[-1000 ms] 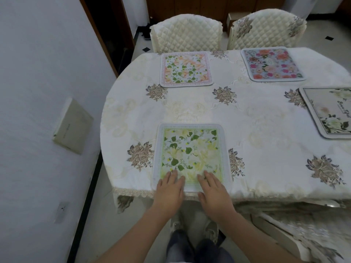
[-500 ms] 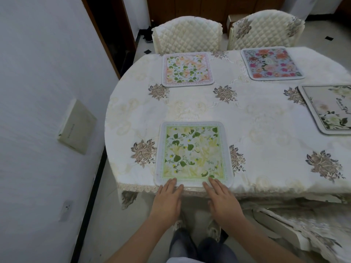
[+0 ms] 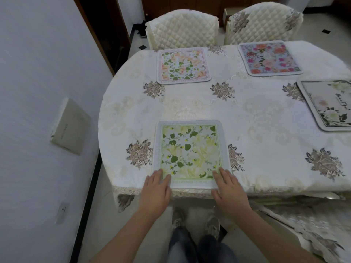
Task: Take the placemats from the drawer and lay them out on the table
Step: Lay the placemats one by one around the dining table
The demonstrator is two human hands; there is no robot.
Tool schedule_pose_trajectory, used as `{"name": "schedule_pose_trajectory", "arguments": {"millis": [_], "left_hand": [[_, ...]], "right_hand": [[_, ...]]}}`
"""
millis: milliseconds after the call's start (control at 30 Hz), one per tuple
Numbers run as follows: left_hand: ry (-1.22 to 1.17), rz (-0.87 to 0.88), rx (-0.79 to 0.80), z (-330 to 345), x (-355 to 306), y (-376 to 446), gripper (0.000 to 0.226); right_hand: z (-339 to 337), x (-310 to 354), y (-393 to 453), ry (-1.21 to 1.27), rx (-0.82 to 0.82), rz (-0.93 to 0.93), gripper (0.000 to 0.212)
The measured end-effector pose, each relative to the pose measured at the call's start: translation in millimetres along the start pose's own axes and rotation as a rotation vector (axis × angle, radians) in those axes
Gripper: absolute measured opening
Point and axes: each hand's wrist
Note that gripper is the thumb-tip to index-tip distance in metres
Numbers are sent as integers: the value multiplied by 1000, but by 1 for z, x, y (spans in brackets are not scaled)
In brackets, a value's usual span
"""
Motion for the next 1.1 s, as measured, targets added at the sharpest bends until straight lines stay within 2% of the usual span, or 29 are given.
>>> {"name": "schedule_pose_trajectory", "arguments": {"millis": [67, 167, 267, 400, 833, 1100], "left_hand": [[-10, 2, 32, -8, -2, 13, 47], [-39, 8, -20, -18, 1, 32, 48], [-54, 16, -50, -28, 3, 53, 59], [-94, 1, -27, -42, 7, 85, 51], [-45, -15, 26, -99, 14, 180, 52], [20, 33, 99, -107, -15, 197, 54]], "right_hand": [[-8, -1, 13, 6, -13, -7, 61], [-22, -1, 33, 19, -18, -1, 61], [-34, -3, 57, 31, -13, 27, 60], [-52, -3, 92, 40, -21, 63, 61], [-106, 2, 172, 216, 10, 125, 62], [-111, 36, 191, 174, 35, 33, 61]]}}
Point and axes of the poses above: each hand's wrist, its own y-axis towards the middle knuckle, its own z-axis out of the palm, x = y × z, and after that the axes turned 13 degrees about x, right-handed
